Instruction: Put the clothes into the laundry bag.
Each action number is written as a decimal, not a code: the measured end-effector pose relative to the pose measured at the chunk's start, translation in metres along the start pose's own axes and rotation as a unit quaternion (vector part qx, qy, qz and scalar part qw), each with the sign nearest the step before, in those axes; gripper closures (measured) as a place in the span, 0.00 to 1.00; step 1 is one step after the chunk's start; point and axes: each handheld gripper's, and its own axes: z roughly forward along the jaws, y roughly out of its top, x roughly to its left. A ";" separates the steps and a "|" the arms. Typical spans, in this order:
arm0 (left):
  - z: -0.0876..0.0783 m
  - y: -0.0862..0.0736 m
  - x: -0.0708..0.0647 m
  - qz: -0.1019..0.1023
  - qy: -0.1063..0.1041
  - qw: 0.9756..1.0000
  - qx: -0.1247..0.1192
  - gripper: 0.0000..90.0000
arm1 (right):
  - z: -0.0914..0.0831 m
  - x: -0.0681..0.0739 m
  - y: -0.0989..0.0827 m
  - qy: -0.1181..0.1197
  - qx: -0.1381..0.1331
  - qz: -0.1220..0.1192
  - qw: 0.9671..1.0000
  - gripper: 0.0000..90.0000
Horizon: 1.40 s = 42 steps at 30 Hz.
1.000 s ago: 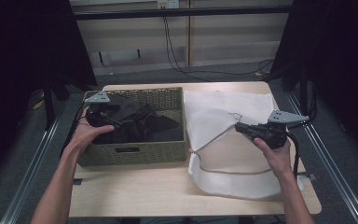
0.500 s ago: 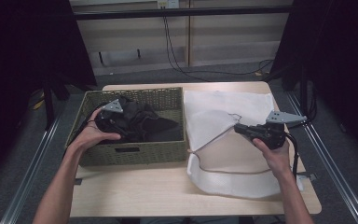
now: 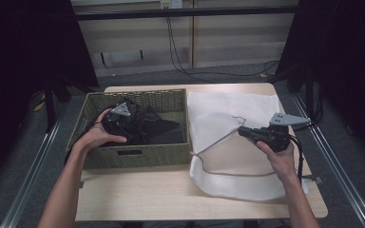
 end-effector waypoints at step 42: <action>-0.011 0.018 0.004 -0.033 0.010 0.998 0.046 0.78 | 0.004 -0.003 -0.003 0.001 0.006 0.004 1.000 0.99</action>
